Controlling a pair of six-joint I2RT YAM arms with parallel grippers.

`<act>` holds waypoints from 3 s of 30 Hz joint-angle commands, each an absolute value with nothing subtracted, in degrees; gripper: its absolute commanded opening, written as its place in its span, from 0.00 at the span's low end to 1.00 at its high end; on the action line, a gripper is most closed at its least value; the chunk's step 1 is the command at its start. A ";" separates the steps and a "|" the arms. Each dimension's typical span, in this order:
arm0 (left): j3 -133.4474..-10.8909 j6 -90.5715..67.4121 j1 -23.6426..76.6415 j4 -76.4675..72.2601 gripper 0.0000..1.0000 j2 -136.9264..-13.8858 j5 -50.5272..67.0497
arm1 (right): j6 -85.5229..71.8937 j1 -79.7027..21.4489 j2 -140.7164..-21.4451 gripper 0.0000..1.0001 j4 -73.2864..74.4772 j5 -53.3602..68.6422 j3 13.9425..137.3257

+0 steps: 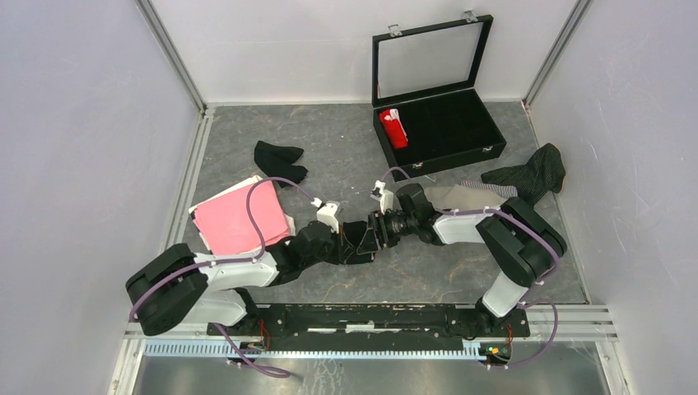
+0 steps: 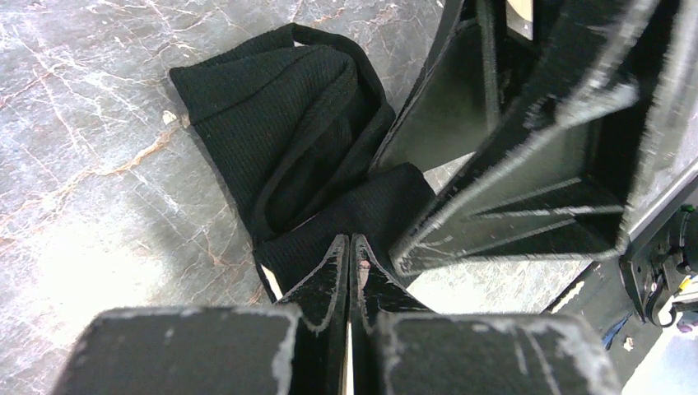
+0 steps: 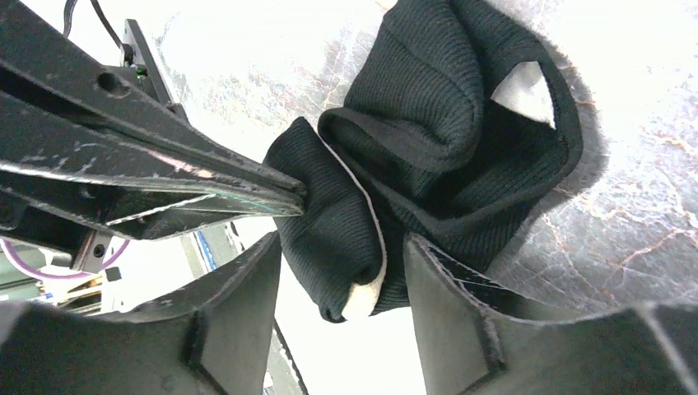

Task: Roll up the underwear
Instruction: Roll the underwear to the center of the board.

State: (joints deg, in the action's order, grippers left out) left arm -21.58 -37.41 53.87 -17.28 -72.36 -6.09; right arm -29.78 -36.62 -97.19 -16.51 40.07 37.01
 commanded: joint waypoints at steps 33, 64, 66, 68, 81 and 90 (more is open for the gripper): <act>-19.95 -40.34 53.87 -13.54 0.02 -80.66 -9.58 | 40.76 -65.59 -66.23 0.73 -29.08 2.98 17.49; -17.92 -41.66 53.64 -16.32 0.02 -87.03 -10.04 | 46.94 -69.12 -84.21 0.57 -33.35 -5.28 22.59; -17.92 -41.70 53.60 -16.56 0.02 -87.31 -9.90 | 46.78 -69.16 -84.88 0.54 -33.61 -5.51 22.59; -17.93 -41.79 53.57 -16.71 0.02 -87.51 -9.77 | 46.68 -69.17 -85.25 0.48 -34.37 -6.25 22.42; -15.75 -46.02 49.45 -17.06 0.02 -70.78 -6.68 | 36.29 -69.12 -84.64 0.00 -24.50 -4.94 25.58; -18.27 -43.36 49.32 -0.54 0.02 -49.07 -14.56 | 18.00 -67.85 -87.05 0.00 -7.94 4.08 33.58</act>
State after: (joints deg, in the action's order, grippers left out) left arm -16.40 -43.83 49.58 -10.33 -52.82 -10.26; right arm 29.26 -68.75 -84.97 -20.36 -2.48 29.17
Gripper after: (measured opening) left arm 0.028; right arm 0.042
